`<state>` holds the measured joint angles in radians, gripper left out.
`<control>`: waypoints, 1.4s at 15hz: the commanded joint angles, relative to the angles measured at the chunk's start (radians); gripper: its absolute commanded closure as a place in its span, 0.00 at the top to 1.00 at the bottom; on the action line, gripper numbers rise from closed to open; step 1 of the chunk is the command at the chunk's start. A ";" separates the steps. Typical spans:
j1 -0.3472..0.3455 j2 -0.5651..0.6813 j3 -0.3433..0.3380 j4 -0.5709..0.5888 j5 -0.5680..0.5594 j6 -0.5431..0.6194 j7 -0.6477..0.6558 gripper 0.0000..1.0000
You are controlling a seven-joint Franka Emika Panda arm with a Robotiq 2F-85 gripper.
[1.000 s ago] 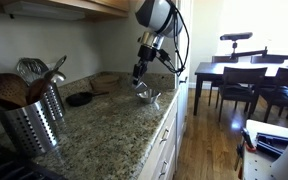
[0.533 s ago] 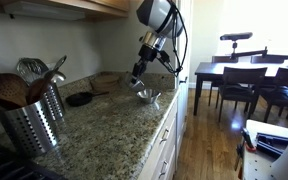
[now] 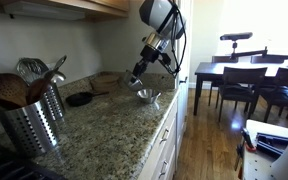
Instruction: Pour the things in the bowl on the left into the bowl on the right
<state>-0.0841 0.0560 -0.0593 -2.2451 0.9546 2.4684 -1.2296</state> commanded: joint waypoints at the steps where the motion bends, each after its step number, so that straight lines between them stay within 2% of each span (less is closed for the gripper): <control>1: -0.008 -0.062 -0.004 -0.068 0.091 0.030 -0.096 0.07; 9: -0.007 -0.100 -0.021 -0.122 0.211 0.039 -0.221 0.07; 21: -0.014 -0.090 -0.040 -0.110 0.288 0.017 -0.325 0.07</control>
<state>-0.0894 0.0021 -0.0914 -2.3342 1.1916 2.4872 -1.4929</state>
